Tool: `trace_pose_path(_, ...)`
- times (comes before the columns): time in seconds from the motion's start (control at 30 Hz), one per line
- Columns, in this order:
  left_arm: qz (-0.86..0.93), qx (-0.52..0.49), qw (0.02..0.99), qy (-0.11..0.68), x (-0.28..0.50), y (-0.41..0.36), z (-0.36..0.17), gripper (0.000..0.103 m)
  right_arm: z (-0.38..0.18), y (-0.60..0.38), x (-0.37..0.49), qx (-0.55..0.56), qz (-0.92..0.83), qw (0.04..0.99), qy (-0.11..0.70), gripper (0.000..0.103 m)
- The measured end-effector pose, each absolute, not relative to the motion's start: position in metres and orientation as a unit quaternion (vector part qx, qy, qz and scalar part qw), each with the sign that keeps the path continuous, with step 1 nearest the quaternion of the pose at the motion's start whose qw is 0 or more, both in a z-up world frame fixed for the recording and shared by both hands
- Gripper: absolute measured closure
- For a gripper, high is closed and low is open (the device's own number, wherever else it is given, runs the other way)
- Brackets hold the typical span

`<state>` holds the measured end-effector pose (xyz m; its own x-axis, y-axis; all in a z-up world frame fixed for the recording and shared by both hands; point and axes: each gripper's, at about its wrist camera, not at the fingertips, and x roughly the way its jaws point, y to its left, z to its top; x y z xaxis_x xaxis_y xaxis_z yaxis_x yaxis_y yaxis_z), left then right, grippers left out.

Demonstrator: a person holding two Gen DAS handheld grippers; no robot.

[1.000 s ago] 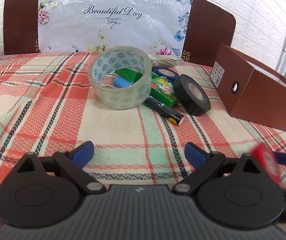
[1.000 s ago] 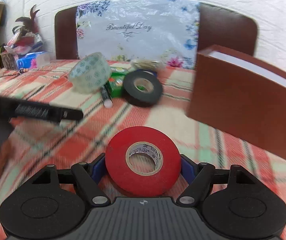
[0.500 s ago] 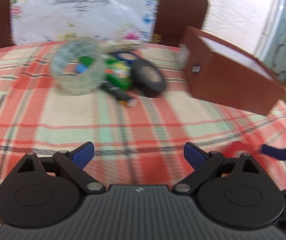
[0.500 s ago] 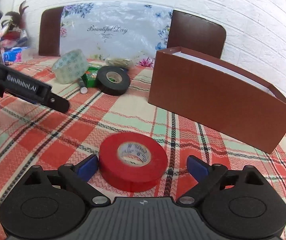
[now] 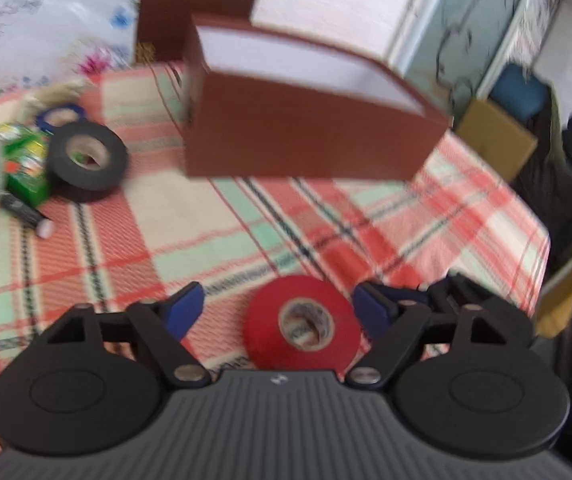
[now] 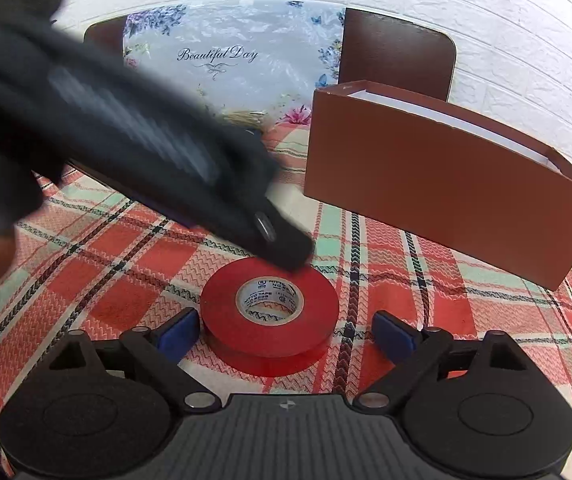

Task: Organize objects
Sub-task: 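Grasp the red tape roll with the left tool, then carry the red tape into the brown box and open the left tool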

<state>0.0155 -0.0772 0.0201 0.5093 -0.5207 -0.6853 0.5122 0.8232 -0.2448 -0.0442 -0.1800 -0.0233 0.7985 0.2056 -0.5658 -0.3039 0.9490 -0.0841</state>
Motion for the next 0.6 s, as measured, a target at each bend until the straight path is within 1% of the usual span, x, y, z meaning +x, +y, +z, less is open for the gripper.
trace_pose_path(0.03, -0.297, 0.003, 0.863, 0.409, 0.018, -0.082, 0.015, 0.038, -0.023, -0.182, -0.045, -0.082, 0.136, 0.944, 0.289, 0.016)
trace_pose_path(0.1, -0.299, 0.002, 0.858, 0.417, 0.020, -0.085, 0.008, 0.039, -0.024, -0.185, -0.046, -0.073, 0.139, 0.943, 0.293, 0.017)
trace_pose_path(0.2, -0.306, -0.015, 0.854, 0.420, 0.023, -0.083, 0.006, 0.045, -0.026, -0.186, -0.045, -0.069, 0.140, 0.943, 0.295, 0.016)
trace_pose_path(0.33, -0.306, -0.014, 0.855, 0.418, 0.021, -0.084, 0.006, 0.046, -0.028, -0.183, -0.045, -0.067, 0.137, 0.944, 0.292, 0.014)
trace_pose_path(0.37, -0.306, -0.015, 0.855, 0.419, 0.021, -0.084, 0.006, 0.046, -0.028, -0.183, -0.045, -0.067, 0.140, 0.944, 0.292, 0.015)
trace_pose_path(0.43, -0.301, -0.014, 0.858, 0.415, 0.021, -0.084, 0.007, 0.051, -0.025, -0.179, -0.048, -0.072, 0.160, 0.941, 0.290, 0.034)
trace_pose_path(0.47, -0.300, -0.017, 0.859, 0.414, 0.021, -0.083, 0.009, 0.052, -0.024, -0.176, -0.049, -0.081, 0.155, 0.941, 0.288, 0.034)
trace_pose_path(0.53, -0.288, -0.018, 0.865, 0.412, 0.020, -0.079, 0.013, 0.066, -0.022, -0.174, -0.051, -0.089, 0.152, 0.943, 0.282, 0.035)
trace_pose_path(0.6, -0.289, -0.026, 0.868, 0.403, 0.018, -0.074, 0.018, 0.070, -0.018, -0.176, -0.052, -0.079, 0.151, 0.945, 0.277, 0.035)
